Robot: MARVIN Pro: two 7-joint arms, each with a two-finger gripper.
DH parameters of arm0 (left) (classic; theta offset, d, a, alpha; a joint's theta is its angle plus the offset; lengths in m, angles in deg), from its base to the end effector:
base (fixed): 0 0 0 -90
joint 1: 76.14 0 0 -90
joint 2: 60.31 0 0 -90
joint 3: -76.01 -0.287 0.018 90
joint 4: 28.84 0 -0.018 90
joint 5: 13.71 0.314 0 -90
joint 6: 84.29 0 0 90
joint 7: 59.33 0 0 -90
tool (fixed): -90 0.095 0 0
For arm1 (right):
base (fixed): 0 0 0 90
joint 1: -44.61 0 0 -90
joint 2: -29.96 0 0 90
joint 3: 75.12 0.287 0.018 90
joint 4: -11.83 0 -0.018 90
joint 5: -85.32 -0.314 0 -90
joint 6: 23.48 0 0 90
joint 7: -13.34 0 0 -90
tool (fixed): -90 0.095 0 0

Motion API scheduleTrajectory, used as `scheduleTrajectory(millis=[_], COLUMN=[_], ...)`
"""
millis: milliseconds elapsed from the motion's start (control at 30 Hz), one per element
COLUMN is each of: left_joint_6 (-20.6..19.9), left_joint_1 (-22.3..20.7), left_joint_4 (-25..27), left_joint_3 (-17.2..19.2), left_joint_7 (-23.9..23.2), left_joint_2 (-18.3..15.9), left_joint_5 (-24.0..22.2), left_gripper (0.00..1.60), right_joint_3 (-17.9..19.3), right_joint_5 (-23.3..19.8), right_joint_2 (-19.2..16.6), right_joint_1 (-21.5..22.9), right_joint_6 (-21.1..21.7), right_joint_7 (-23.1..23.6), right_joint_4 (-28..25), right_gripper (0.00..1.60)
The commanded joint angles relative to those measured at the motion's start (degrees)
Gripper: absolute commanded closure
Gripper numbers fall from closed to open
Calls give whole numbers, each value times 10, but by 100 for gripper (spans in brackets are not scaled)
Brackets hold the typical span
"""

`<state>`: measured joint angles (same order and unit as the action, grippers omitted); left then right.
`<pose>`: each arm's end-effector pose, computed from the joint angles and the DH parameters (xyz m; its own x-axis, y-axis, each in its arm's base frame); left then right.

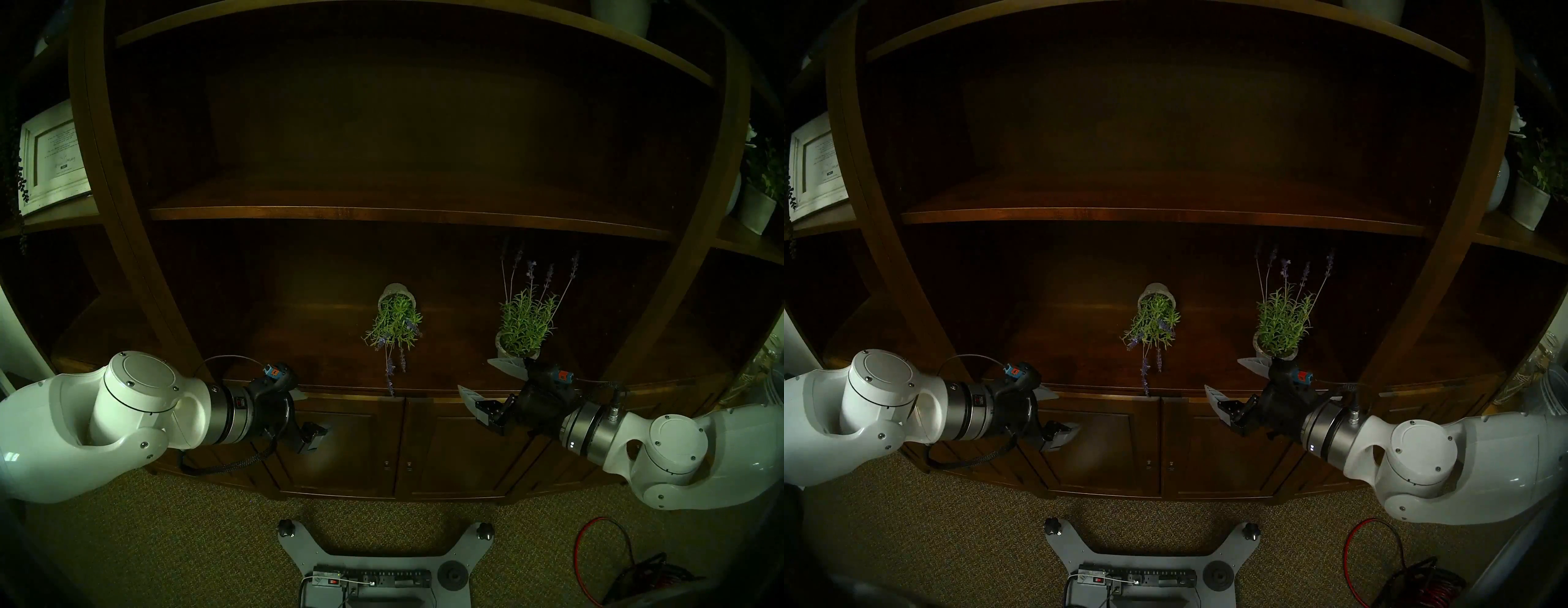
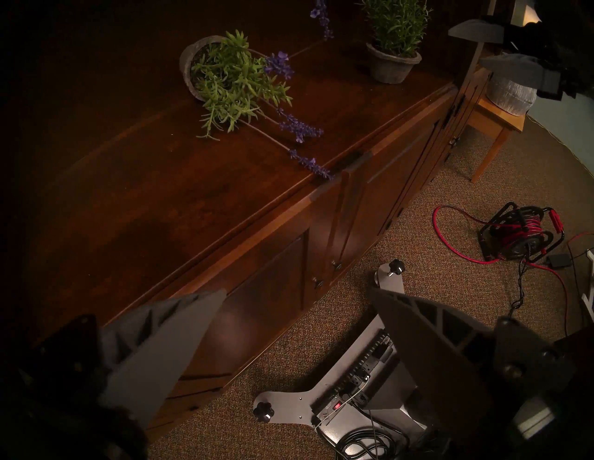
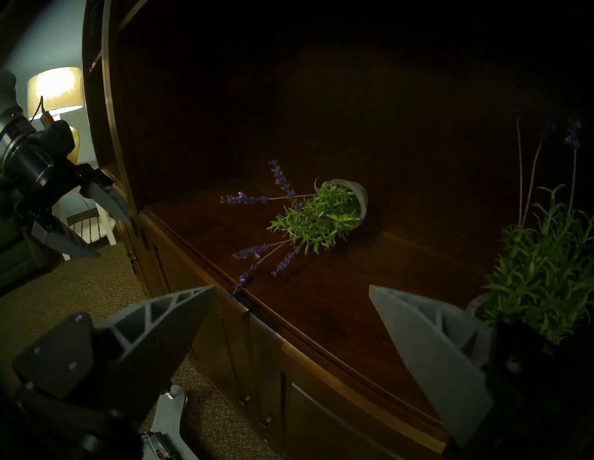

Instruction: Place the fake decorative plant upright

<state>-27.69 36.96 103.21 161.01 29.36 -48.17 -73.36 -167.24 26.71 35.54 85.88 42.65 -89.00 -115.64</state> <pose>0.2730 0.0381 -0.2093 0.5008 -0.5181 0.6934 -0.7027 -0.7110 -0.0238 0.2544 -0.0537 -0.2364 0.2072 0.2093 0.9557 0.6352 -0.7717 0.0313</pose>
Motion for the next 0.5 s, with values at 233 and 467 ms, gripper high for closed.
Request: scheduleTrajectory(millis=[233, 467], left_joint_6=[4, 4], left_joint_1=[-9, -9], left_joint_4=[6, 6], left_joint_3=[13, 13], left_joint_7=[1, 1], left_joint_2=[-1, -1], left_joint_5=[-1, -1], left_gripper=[0, 0], right_joint_3=[38, 50], right_joint_5=[16, 17], right_joint_2=[1, 4], right_joint_1=[-25, -39], right_joint_6=[-14, -16], right_joint_7=[-12, -15], right_joint_4=[-7, -6], right_gripper=[0, 0])
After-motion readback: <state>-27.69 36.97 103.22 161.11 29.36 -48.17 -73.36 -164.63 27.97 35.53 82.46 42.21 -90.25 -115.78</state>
